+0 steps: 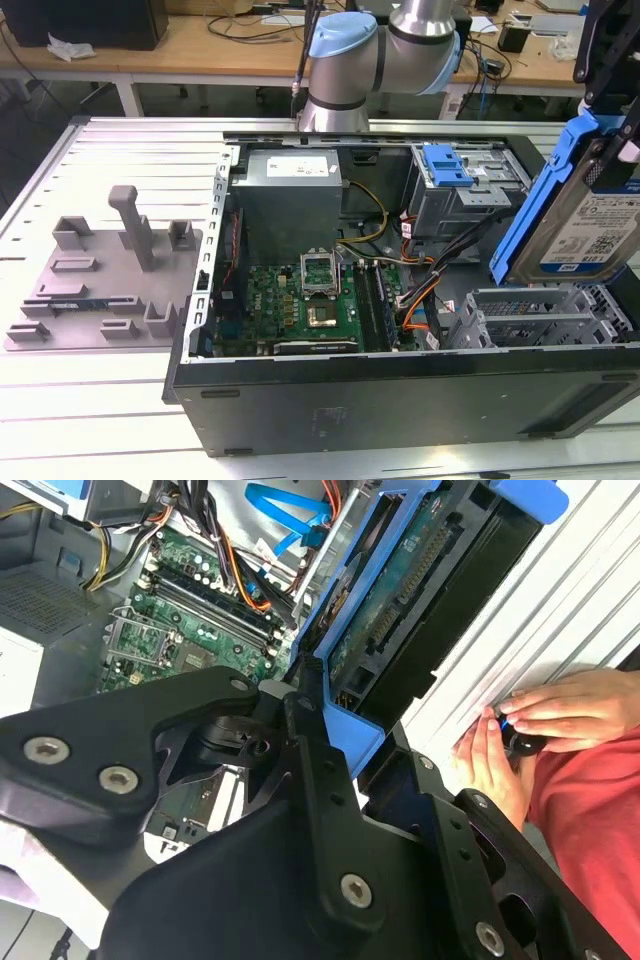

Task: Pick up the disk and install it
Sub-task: 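Insert the disk into the insertion slot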

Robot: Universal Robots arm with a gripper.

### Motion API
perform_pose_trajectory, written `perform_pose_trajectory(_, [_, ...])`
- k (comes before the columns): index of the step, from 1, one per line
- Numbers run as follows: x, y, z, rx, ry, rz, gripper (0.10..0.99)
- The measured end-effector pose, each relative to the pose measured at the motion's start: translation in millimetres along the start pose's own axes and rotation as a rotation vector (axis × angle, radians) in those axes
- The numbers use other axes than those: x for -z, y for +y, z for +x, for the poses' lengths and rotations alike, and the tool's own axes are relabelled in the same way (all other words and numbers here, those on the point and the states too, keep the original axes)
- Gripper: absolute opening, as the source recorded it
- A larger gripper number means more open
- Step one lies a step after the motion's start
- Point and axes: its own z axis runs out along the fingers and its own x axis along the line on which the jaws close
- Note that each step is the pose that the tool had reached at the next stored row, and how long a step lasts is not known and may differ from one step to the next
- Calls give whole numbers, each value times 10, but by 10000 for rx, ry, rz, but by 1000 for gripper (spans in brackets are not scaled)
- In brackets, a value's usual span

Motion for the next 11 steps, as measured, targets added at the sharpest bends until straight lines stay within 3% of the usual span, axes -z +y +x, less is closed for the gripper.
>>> perform_pose_trajectory(4, [-2, 0, -56, 3, 0, 0, 369])
perform_pose_trajectory(11, [-5, 2, -57, 11, -1, 0, 369])
